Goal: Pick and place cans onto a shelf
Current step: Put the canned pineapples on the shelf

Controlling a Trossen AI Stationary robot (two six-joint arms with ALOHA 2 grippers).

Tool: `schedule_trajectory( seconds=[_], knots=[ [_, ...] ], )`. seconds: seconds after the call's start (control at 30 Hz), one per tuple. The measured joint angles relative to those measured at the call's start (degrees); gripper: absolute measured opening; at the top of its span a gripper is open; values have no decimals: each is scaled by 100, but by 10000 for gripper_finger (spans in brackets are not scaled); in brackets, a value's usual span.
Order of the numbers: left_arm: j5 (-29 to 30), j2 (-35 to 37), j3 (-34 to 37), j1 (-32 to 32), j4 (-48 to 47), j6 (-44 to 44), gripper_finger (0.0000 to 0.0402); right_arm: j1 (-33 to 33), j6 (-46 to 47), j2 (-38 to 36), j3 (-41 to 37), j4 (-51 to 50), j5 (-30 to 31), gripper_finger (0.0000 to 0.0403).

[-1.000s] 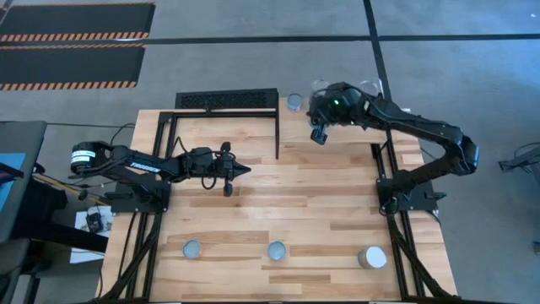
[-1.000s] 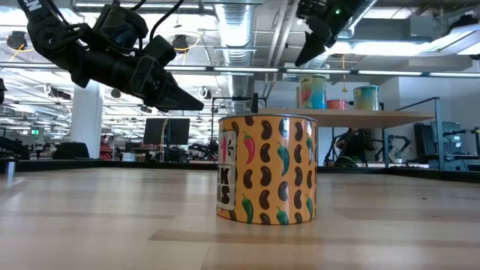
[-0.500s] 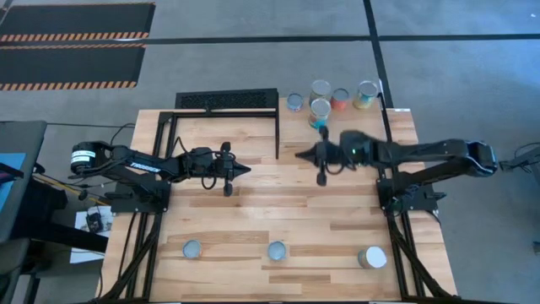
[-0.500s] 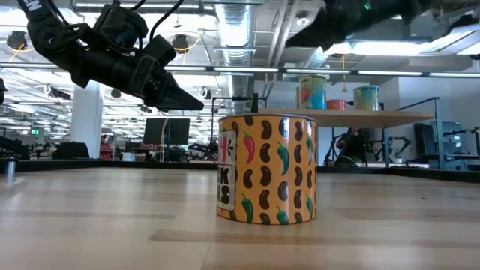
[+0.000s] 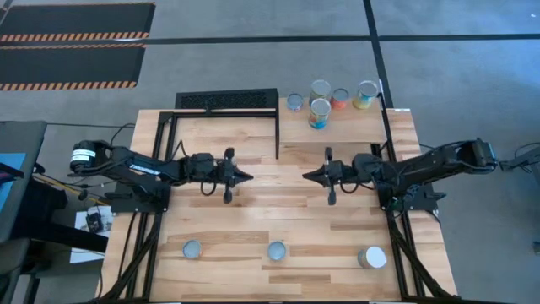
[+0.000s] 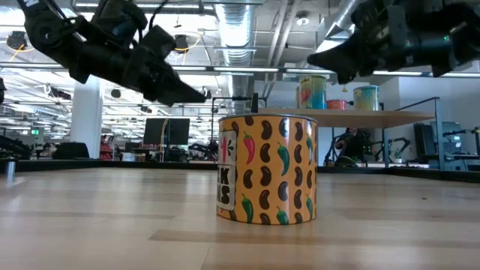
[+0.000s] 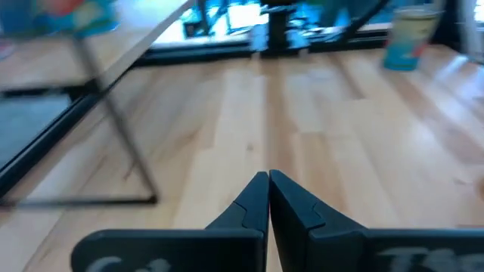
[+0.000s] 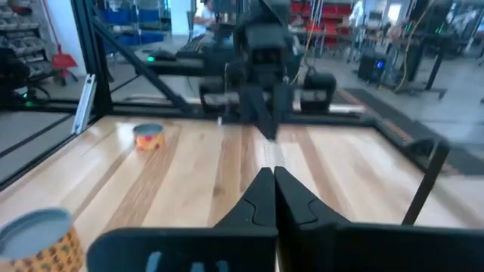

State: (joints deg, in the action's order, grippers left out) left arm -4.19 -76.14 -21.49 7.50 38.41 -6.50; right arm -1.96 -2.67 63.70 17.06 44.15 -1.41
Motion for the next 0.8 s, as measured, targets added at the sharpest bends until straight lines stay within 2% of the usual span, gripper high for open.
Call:
schedule_trajectory(
  seconds=[0.2, 0.37, 0.47, 0.57, 0.8],
  knots=[
    [-3, 0, -306, -807, -568, -369, 0, 13, 81, 42, -118, 5, 5, 5],
    [319, 0, -735, -1392, -2172, 34, 0, 29, 116, 42, -148, 0, 7, 6],
    [963, 0, -1134, -1827, -3518, 713, 0, 44, -39, 42, -148, 5, 16, 4],
    [1336, 0, -1630, -2294, -4995, 1695, 0, 23, -167, 42, -148, 10, 22, 7],
    [1187, 4, -2744, -3117, -8032, 4589, 0, -15, -211, 42, -148, 26, 20, 7]
  ],
)
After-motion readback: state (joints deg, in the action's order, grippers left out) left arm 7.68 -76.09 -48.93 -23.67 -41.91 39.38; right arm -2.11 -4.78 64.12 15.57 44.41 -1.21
